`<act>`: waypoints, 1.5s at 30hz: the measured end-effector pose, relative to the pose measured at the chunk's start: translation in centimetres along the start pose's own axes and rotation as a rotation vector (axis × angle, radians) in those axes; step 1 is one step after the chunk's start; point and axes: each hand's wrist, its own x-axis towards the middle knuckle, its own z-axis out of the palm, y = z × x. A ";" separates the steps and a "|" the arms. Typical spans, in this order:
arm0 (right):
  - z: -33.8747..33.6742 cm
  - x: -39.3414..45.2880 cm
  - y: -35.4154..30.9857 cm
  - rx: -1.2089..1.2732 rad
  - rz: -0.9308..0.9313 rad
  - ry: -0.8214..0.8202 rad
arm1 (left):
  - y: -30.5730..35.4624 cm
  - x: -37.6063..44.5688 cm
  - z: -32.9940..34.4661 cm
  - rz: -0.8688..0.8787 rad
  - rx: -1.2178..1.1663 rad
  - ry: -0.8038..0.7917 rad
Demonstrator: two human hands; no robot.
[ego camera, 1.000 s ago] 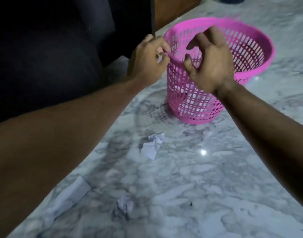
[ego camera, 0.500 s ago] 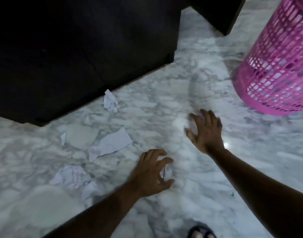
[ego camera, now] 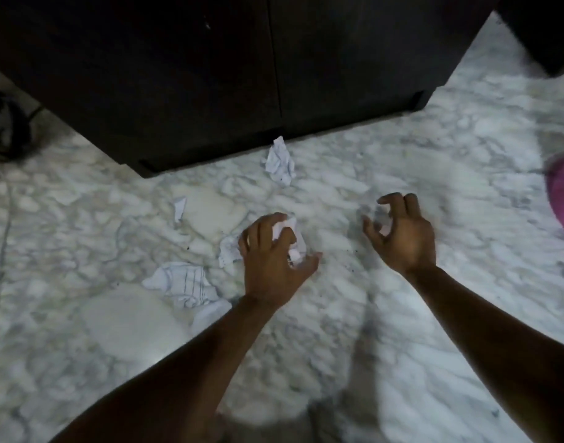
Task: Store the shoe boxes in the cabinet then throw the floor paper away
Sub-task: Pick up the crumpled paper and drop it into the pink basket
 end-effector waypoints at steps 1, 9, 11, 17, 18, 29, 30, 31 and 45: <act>0.6 1.3 -1.9 0.027 -0.003 -0.029 | -1.5 0.6 -0.5 -0.040 0.036 -0.013; 7.8 11.1 -14.9 0.049 0.007 -0.211 | -7.5 0.8 0.4 -0.141 0.060 -0.060; 9.5 11.8 -16.1 0.003 -0.007 -0.241 | -7.2 0.6 0.4 -0.146 0.044 -0.014; 11.6 11.3 -16.2 0.020 -0.105 -0.136 | -7.0 1.4 -0.9 -0.220 -0.146 -0.030; 11.5 11.0 -16.0 0.062 -0.081 -0.106 | -7.1 2.1 -1.5 -0.279 -0.224 0.011; 8.9 -2.4 -18.9 0.406 -0.705 -0.267 | -17.6 6.6 -8.4 -0.576 0.037 -0.089; 9.4 -4.2 -19.9 0.387 -0.801 -0.316 | -18.2 6.2 -8.3 -0.566 0.035 -0.121; 10.1 -5.7 -20.7 0.358 -0.881 -0.386 | -18.7 5.7 -8.2 -0.542 0.043 -0.139; 15.0 -9.9 -21.8 0.233 -1.053 -0.270 | -18.7 3.5 -8.7 -0.440 -0.116 -0.036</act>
